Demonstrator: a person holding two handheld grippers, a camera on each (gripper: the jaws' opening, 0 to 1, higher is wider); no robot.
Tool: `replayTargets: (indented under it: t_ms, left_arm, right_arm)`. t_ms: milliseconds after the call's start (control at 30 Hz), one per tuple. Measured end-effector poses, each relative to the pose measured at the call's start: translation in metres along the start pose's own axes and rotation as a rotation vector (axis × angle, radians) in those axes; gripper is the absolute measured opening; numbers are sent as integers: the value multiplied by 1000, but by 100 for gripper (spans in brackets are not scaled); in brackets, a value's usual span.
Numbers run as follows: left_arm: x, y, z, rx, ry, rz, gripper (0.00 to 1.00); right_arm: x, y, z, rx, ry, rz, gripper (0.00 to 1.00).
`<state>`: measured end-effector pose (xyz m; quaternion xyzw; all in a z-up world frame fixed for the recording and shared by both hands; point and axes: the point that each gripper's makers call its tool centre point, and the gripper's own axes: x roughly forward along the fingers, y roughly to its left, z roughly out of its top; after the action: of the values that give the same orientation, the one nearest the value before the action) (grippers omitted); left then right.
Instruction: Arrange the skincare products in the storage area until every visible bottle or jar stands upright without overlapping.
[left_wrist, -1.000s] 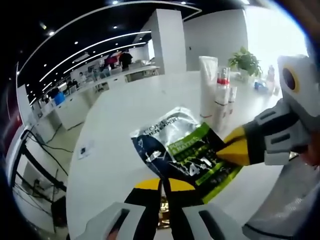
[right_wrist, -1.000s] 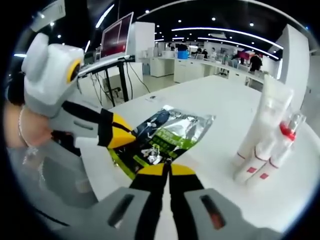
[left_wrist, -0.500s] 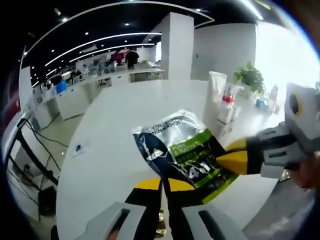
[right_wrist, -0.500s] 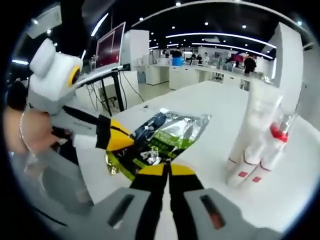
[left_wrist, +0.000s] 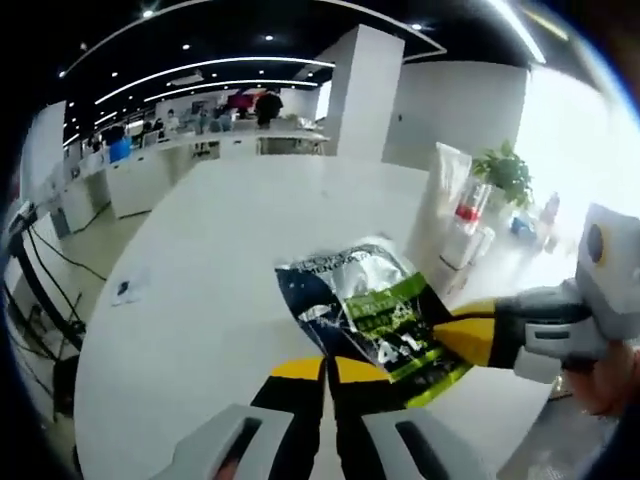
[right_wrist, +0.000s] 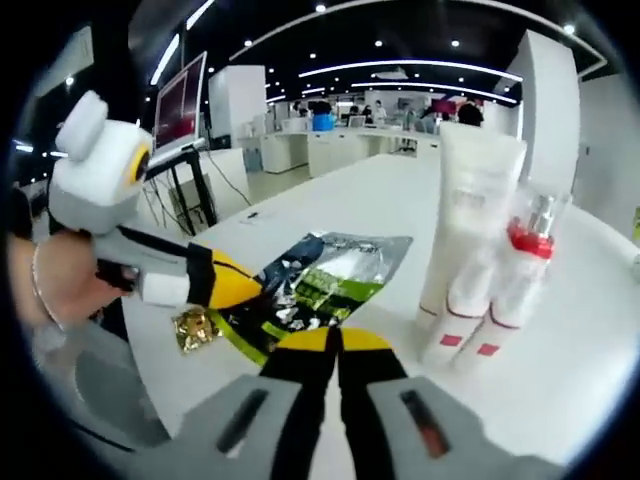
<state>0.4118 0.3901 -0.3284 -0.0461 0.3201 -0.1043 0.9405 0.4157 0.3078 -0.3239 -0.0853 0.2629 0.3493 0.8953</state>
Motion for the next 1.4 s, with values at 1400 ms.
replayTargets:
  t_ms: [1400]
  left_arm:
    - [56, 18, -21, -131, 40, 64, 4]
  right_arm:
    - [26, -1, -60, -149, 179, 88, 2]
